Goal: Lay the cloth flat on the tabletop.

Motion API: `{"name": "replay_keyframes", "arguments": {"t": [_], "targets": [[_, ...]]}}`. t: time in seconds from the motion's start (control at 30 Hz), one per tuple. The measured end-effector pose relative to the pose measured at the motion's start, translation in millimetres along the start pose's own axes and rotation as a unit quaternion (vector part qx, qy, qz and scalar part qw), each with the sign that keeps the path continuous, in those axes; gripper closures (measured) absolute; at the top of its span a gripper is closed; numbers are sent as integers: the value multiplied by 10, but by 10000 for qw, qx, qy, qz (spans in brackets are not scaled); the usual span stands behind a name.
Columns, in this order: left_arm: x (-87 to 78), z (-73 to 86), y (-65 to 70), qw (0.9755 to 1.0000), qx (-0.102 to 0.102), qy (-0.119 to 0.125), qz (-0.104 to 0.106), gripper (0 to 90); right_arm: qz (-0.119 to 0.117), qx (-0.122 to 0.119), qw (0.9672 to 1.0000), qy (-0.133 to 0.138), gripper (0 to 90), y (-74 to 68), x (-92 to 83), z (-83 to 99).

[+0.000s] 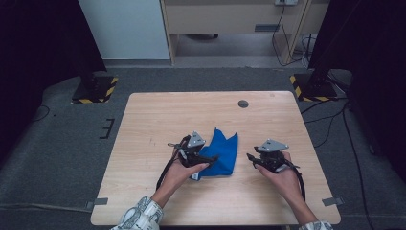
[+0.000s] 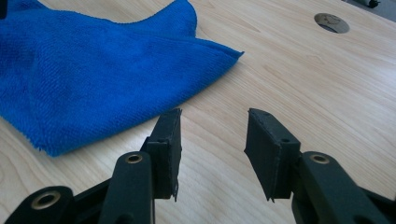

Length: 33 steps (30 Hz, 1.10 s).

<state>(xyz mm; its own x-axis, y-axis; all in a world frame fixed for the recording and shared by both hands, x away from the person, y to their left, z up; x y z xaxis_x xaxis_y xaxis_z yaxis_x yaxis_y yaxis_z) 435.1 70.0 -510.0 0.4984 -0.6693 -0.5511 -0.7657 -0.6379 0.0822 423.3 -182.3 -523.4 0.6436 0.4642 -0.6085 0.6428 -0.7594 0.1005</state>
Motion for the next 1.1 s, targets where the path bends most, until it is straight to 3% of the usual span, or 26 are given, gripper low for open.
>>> {"name": "replay_keyframes", "arguments": {"t": [0.2, 0.3, 0.4, 0.53, 0.87, 1.0, 1.1], "targets": [[-108, 62, -59, 9999, -8, -69, -134, 157, -110, 12, 9999, -3, 558, -32, 103, -84], [-221, 110, -141, 9995, -20, -29, -300, 183, -194, 41, 9998, 37, 614, -46, 143, -124], [-357, 146, -270, 9990, -175, 67, -406, 233, -312, -10, 9995, 111, 671, -92, 134, -161], [-480, 230, -399, 9983, -218, 22, -532, 299, -416, -50, 9990, 171, 702, -147, 127, -192], [-643, 562, -583, 9963, -150, -243, -816, 373, -665, -154, 9974, 220, 662, -264, 119, -223], [-628, 603, -639, 9960, -211, -318, -811, 378, -781, -198, 9965, 225, 633, -324, 125, -239], [-602, 616, -639, 9959, -149, -400, -801, 382, -864, -231, 9957, 247, 600, -374, 127, -258]]}}
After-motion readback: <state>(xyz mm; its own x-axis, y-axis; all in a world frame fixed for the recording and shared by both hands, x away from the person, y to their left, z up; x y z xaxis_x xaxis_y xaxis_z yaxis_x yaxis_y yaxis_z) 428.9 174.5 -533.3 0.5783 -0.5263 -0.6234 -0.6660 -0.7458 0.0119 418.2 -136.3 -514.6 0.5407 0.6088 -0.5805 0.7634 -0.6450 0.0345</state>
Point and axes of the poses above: each handheld gripper's, and its own axes: x roughly forward along the jaws, z roughly out of its underside, y roughly to its right, the point moved 4 cm from there along x, roughly forward along the jaws
